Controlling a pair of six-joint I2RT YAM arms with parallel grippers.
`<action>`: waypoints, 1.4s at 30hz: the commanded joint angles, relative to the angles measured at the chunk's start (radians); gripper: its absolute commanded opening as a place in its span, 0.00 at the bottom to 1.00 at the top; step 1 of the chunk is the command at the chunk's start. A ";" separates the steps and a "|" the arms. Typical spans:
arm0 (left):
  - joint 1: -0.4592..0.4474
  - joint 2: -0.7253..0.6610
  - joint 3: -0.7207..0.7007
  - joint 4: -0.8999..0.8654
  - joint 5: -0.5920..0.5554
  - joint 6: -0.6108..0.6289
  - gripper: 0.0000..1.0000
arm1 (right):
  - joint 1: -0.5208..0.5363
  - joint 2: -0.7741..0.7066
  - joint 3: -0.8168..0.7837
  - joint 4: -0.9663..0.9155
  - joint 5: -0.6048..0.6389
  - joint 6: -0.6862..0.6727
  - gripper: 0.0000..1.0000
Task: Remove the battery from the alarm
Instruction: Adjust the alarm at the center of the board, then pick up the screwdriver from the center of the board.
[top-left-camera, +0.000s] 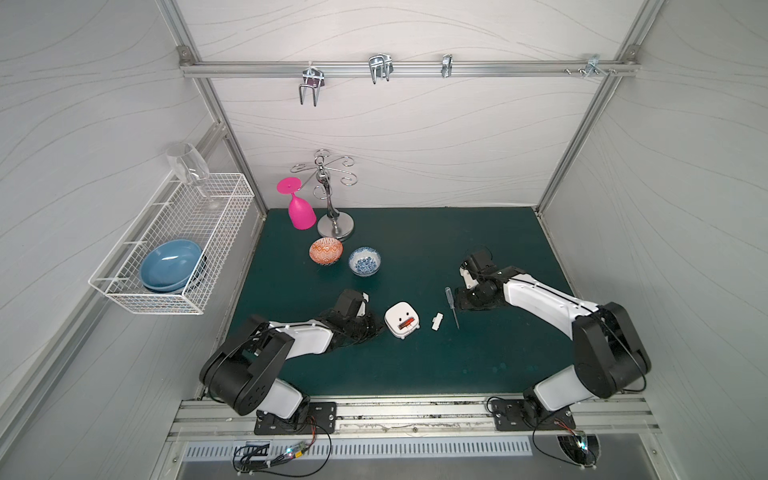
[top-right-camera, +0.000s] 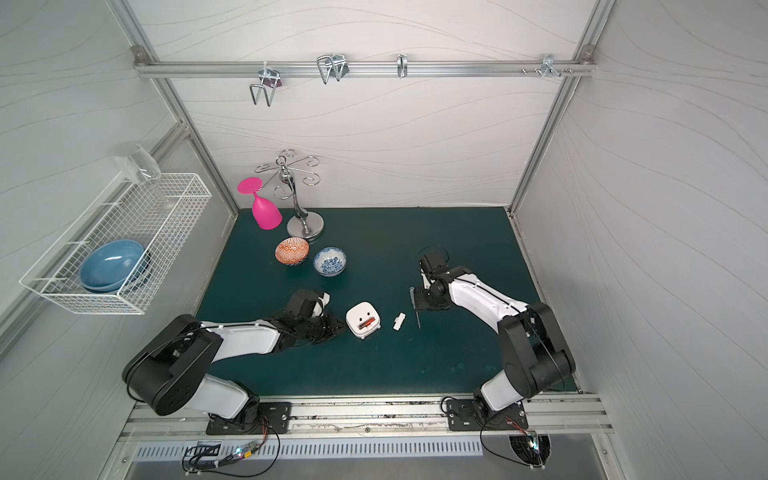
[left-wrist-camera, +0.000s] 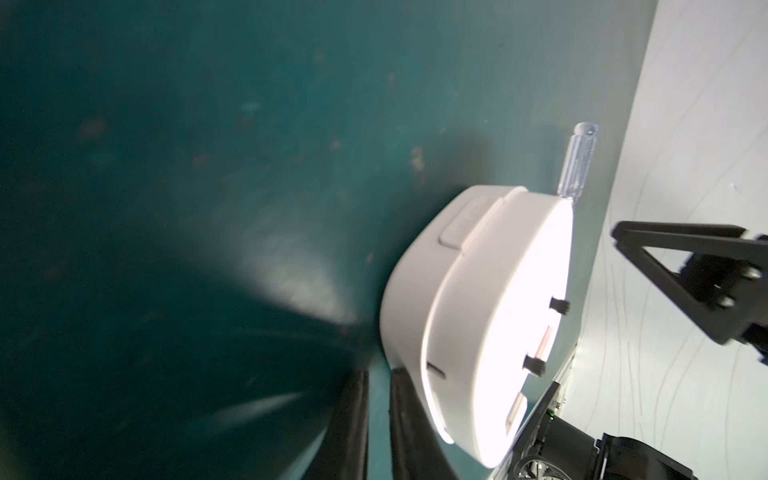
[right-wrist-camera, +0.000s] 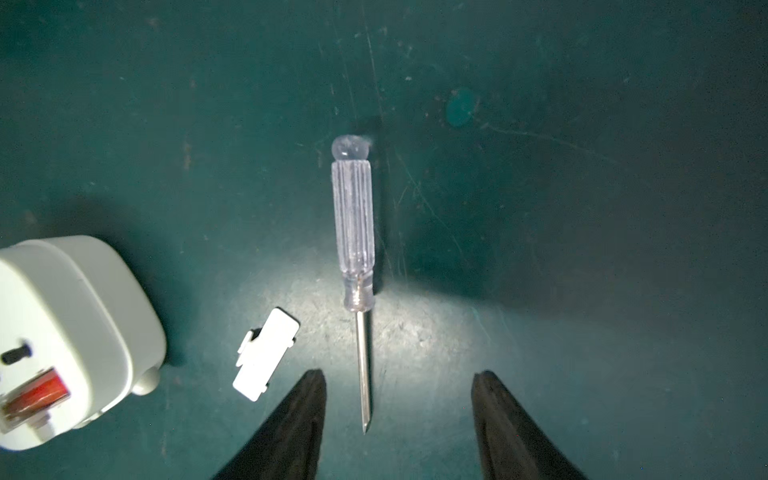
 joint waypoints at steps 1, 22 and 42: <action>-0.013 0.066 0.061 0.047 0.018 0.016 0.18 | 0.003 0.063 0.059 -0.034 0.025 -0.036 0.59; -0.025 -0.098 0.055 -0.026 -0.044 0.111 0.39 | 0.039 0.151 0.166 -0.020 0.030 -0.026 0.06; -0.341 -0.165 0.231 0.171 0.164 0.264 0.62 | 0.162 -0.624 -0.149 0.210 -0.265 0.288 0.10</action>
